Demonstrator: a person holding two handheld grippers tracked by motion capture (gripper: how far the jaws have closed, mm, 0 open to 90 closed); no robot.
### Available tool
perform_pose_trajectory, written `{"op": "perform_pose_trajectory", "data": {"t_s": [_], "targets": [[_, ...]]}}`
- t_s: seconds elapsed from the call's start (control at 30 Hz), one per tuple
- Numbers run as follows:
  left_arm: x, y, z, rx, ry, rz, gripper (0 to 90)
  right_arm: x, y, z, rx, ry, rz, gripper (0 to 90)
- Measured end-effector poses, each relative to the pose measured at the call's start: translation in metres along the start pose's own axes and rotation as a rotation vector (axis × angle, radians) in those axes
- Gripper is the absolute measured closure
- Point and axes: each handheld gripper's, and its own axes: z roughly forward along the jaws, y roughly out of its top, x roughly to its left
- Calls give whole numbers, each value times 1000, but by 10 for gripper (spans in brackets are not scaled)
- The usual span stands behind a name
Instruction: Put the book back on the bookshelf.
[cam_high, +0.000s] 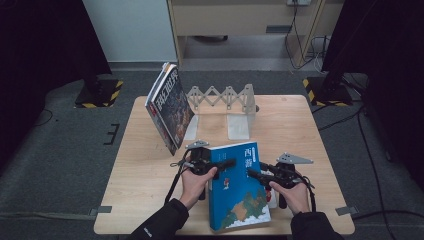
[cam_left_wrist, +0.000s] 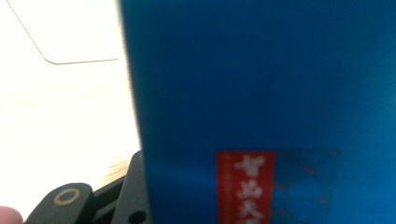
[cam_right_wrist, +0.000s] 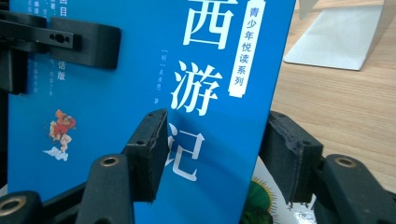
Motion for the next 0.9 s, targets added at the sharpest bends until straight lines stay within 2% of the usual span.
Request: {"op": "perform_pose_trajectory", "data": {"t_s": [0.17,0.3,0.43,0.57,0.63,0.67,0.7,0.77,0.9], "targets": [[-7,10,-9,23,-2,38,605,3,2,0,-37,33,-3,408],[-12,16,-17,23,-6,61,606,3,3,-3,-58,51,-2,372],[-18,24,-28,6,-18,72,606,0,4,-8,-90,47,20,342],[-22,34,-45,-36,-26,81,605,-6,5,-15,-113,29,35,322],[-23,39,-54,-76,-20,87,604,-10,6,-19,-114,-1,29,321],[-23,39,-54,-76,-20,87,604,-12,5,-20,-107,-21,26,311],[-24,44,-64,-107,-1,104,604,-14,5,-21,-99,-42,26,308],[-24,49,-74,-132,32,125,603,-18,3,-23,-85,-88,25,296],[-18,55,-91,-168,87,133,602,-26,1,-26,-32,-179,6,268]]}}
